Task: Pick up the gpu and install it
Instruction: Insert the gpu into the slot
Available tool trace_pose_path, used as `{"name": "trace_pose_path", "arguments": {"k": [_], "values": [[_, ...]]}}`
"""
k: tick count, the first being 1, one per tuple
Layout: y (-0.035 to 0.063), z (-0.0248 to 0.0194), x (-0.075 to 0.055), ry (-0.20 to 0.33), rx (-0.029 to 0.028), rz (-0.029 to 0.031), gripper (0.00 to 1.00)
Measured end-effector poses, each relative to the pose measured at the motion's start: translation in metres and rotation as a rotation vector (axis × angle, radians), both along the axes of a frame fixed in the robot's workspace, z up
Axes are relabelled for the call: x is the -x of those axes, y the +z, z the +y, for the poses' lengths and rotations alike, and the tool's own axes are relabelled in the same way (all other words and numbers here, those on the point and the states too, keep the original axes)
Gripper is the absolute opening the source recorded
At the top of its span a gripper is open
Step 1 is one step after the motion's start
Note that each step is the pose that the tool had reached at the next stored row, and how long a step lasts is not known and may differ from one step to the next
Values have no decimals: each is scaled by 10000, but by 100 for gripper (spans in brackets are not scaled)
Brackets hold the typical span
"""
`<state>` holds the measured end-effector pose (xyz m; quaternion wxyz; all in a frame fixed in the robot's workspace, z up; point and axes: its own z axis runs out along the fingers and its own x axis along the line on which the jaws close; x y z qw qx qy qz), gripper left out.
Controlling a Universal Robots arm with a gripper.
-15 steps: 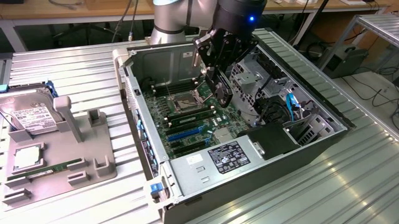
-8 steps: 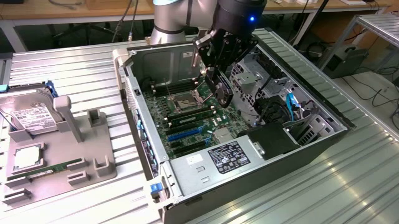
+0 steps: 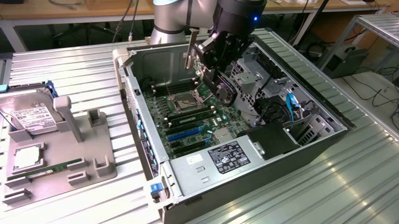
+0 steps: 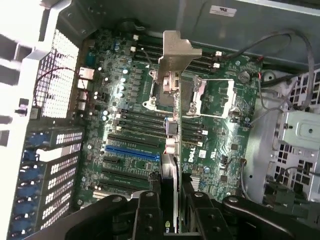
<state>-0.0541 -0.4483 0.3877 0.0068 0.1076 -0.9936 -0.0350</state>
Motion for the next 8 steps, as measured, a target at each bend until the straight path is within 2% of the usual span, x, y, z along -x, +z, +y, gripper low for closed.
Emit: {"name": "trace_pose_path", "arguments": {"k": [4, 7, 8], "values": [[-1, 0, 0, 735, -1, 0, 26], [-2, 0, 0, 1971, -18, -1, 26], [-2, 0, 0, 2238, -22, -2, 26]]}}
